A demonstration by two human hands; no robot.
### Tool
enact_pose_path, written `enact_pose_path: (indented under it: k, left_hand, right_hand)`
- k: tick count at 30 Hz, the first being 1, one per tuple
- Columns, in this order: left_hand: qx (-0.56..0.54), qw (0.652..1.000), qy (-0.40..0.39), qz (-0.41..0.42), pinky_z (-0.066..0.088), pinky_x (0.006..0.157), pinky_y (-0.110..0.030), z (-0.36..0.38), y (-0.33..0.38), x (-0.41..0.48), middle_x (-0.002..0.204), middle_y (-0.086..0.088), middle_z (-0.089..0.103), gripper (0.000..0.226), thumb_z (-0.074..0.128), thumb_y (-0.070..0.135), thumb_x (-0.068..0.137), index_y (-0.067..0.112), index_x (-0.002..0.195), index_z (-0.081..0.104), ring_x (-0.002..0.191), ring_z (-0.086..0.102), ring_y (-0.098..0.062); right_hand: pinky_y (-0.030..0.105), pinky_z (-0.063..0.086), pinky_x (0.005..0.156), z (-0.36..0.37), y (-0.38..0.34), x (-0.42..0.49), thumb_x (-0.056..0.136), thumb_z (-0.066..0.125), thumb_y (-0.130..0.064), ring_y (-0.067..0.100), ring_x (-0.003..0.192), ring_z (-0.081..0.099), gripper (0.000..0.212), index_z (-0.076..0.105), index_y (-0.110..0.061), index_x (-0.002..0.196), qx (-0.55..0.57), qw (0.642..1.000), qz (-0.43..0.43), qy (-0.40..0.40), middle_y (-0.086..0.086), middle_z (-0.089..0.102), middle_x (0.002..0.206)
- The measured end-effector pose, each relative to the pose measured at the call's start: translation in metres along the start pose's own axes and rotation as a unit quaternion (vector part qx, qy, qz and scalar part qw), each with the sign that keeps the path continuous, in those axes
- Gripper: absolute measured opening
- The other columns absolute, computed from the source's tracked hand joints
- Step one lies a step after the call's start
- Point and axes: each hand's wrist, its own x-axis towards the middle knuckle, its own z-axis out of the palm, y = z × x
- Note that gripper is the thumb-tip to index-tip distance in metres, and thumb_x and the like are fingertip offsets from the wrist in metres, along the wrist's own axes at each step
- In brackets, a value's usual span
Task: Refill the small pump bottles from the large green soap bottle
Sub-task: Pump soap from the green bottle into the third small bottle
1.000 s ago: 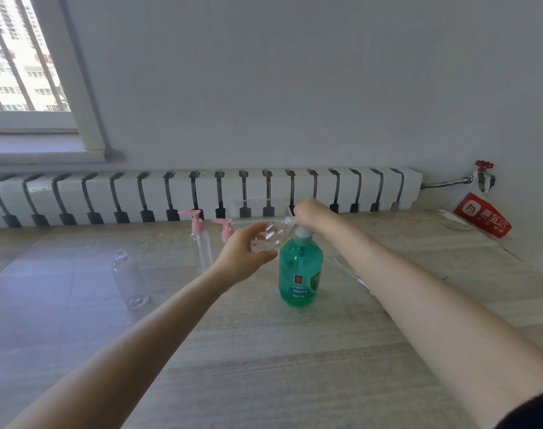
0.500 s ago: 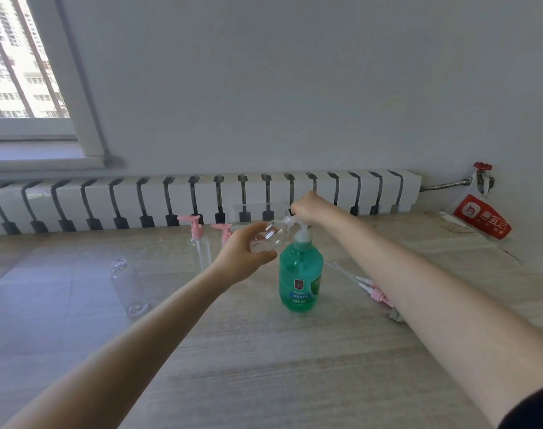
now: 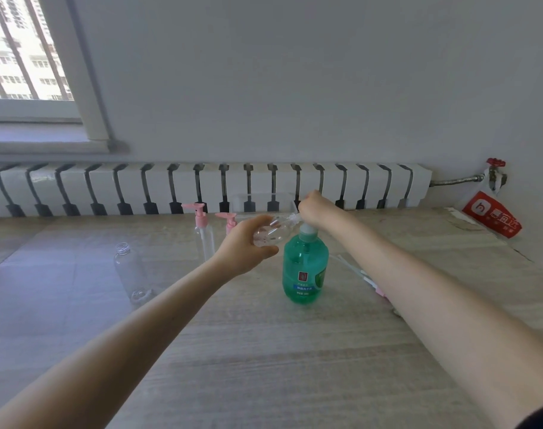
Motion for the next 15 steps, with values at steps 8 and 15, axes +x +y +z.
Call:
enact_pose_path:
  k: [8, 15]
  left_hand:
    - [-0.004, 1.000, -0.003, 0.003, 0.038, 0.096, -0.023, 0.0015, -0.0022, 0.0026, 0.131, -0.001, 0.055, 0.056, 0.068, 0.011, 0.084, 0.012, 0.135, 0.047, 0.119, 0.049, -0.014]
    - [-0.010, 1.000, -0.009, -0.006, 0.038, 0.098, -0.026, 0.0005, -0.0009, 0.0021, 0.131, -0.003, 0.054, 0.058, 0.068, 0.010, 0.084, 0.011, 0.137, 0.045, 0.120, 0.050, -0.016]
  right_hand:
    - [0.024, 0.034, 0.060, -0.0049, -0.0007, -0.0056, 0.098, 0.032, -0.009, 0.021, 0.074, 0.047, 0.040, 0.033, 0.006, 0.136, 0.015, 1.000, -0.001, -0.027, 0.015, 0.049, 0.104]
    - [0.039, 0.034, 0.083, -0.0053, 0.0000, -0.0045, 0.096, 0.031, -0.002, 0.028, 0.076, 0.039, 0.026, 0.052, 0.002, 0.110, -0.043, 0.998, -0.028, -0.023, 0.004, 0.028, 0.069]
